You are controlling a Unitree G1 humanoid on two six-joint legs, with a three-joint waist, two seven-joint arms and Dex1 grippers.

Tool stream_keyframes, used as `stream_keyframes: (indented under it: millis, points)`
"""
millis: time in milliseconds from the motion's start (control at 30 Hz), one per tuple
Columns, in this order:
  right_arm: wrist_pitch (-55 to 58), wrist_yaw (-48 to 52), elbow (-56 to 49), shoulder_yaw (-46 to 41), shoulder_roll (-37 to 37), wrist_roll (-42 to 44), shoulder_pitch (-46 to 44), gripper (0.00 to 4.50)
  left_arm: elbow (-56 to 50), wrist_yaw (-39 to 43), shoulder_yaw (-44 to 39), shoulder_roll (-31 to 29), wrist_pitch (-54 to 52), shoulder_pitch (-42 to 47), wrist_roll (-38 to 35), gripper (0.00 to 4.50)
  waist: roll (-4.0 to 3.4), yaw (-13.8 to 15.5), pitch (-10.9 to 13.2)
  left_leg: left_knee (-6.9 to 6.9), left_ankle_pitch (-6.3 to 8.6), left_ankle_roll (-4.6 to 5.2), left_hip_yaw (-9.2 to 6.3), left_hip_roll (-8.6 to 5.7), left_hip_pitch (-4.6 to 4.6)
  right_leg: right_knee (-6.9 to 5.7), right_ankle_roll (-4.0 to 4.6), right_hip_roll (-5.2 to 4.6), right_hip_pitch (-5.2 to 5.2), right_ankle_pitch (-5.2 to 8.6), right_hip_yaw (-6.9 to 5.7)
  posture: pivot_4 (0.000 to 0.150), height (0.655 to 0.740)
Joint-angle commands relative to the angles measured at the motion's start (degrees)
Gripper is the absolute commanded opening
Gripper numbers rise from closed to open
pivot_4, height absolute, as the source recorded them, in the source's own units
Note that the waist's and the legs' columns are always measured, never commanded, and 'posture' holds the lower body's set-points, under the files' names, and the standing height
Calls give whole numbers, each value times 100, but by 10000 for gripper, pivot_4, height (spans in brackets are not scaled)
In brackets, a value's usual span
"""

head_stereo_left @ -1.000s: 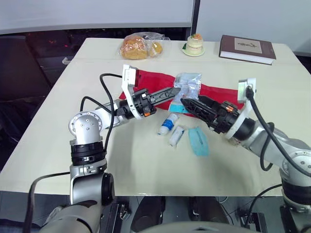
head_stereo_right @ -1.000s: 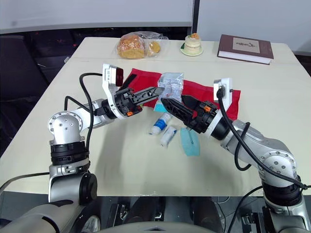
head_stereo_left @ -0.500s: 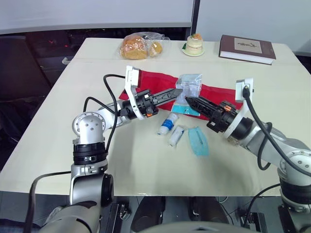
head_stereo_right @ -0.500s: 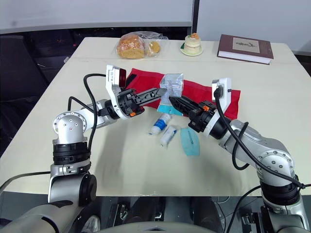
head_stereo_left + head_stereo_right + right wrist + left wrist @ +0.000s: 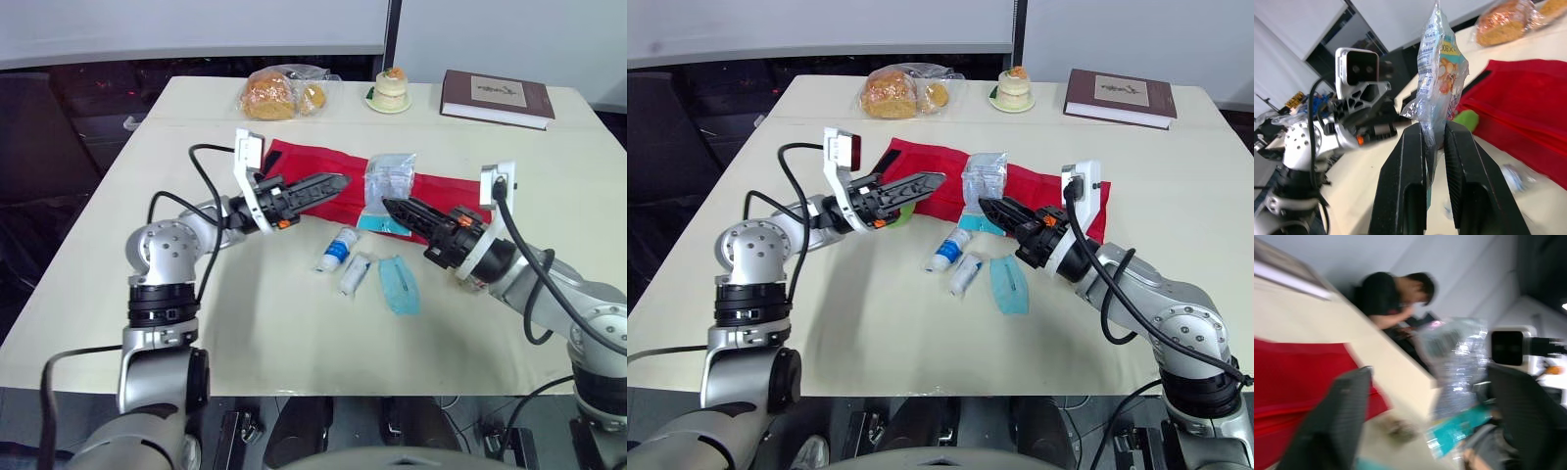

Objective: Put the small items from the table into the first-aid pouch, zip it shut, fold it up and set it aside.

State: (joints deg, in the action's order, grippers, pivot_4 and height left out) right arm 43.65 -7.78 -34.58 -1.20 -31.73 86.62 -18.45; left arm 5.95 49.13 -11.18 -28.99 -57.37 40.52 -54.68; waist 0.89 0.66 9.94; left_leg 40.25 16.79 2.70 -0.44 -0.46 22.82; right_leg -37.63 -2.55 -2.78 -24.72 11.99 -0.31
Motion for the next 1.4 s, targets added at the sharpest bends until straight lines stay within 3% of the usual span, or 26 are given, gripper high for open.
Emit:
stream_keyframes:
  millis: [33,200,467,800,1267,1333,1367,1400]
  points:
    - [-56,123,-156,-297,-124,114,132,330,312,239,251,-298,883,277,848,43989,0,8,0,0,0,0,1,0,0,1,0,0,0,0,1,1500,7289]
    - [-113,167,-202,-363,-165,38,310,330,2022,-99,1005,-522,3006,919,2923,43989,3,13,2,0,0,1,3,-2,0,4,0,-1,1,0,2,1500,7289]
    - [-195,147,-323,-433,-152,-75,435,330,3982,-346,2128,-865,5780,1346,5297,43989,10,-6,6,-10,3,6,7,1,10,11,-1,-6,-10,-1,0,1500,7289]
    - [-404,14,-391,-458,-47,-199,567,330,4999,-832,2354,-755,6877,1694,6297,43989,18,10,11,-11,8,15,6,-1,22,13,-5,-23,-17,-3,-14,1500,7289]
    - [-440,92,-352,-439,-45,-368,580,330,6220,-1535,2428,-243,7179,2242,7014,43989,22,1,13,-8,8,15,6,-3,20,2,-6,-20,-17,-4,-18,1500,7289]
    - [-450,100,-341,-425,-26,-405,573,330,6333,-1542,2445,-161,7215,2294,7072,38870,22,8,13,-6,8,15,5,-4,20,-1,-7,-20,-16,-4,-18,1500,7289]
    - [-453,105,-334,-420,-20,-424,567,330,6377,-1539,2452,-127,7241,2318,7092,38870,22,9,13,-6,8,15,5,-4,20,-1,-7,-20,-16,-4,-18,1500,7289]
    - [-457,109,-332,-417,-15,-442,565,330,6410,-1531,2449,-103,7274,2335,7104,34371,22,8,13,-4,8,15,5,-4,20,-1,-7,-20,-16,-4,-18,1500,7289]
